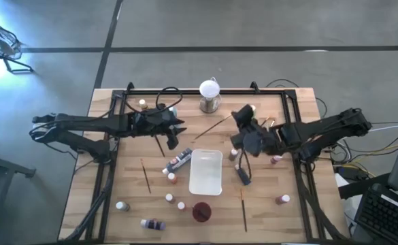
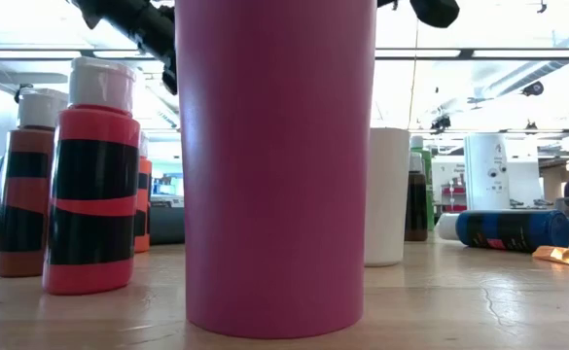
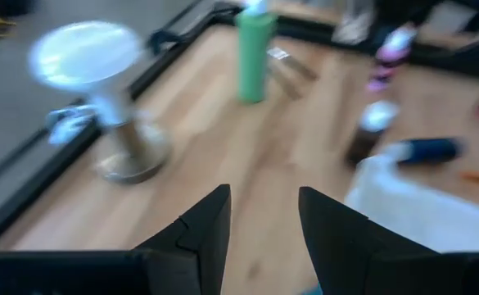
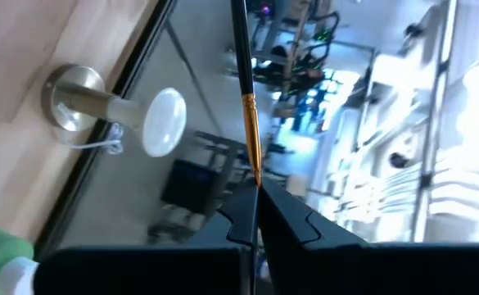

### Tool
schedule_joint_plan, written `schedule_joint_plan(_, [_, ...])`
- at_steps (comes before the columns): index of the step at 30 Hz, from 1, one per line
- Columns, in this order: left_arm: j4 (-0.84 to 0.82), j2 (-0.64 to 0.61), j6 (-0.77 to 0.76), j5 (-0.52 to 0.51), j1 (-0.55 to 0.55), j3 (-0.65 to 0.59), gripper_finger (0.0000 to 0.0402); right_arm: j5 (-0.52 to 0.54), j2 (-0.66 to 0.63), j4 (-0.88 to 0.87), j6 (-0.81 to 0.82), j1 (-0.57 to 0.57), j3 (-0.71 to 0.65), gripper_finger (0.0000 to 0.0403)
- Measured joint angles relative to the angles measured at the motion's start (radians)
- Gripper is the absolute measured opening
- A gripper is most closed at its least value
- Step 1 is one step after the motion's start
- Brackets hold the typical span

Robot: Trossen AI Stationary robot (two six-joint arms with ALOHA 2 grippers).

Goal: Pick & Place Paint Supplies
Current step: Put the gold paint brush into the red cup

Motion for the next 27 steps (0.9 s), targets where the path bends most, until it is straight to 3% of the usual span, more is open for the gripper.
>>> schedule_joint_plan(7, [0.138, -0.002, -0.035, 0.37, 0.038, 0.078, 0.0151, 0.052, 0.049, 0.021, -0.021, 0.103, 0.0, 0.0008])
schedule_joint_plan(16, [0.141, 0.045, -0.271, 0.846, 0.193, 0.191, 0.0151, 0.059, 0.105, 0.172, -0.176, 0.141, 0.0, 0.0008])
schedule_joint_plan(22, [0.145, 0.113, -0.363, 1.036, 0.227, 0.191, 0.0151, 0.079, 0.123, 0.265, -0.303, 0.141, 0.0, 0.0008])
schedule_joint_plan(27, [0.149, 0.161, -0.371, 1.076, 0.22, 0.197, 0.0151, 0.078, 0.125, 0.312, -0.314, 0.138, 0.0, 0.0008])
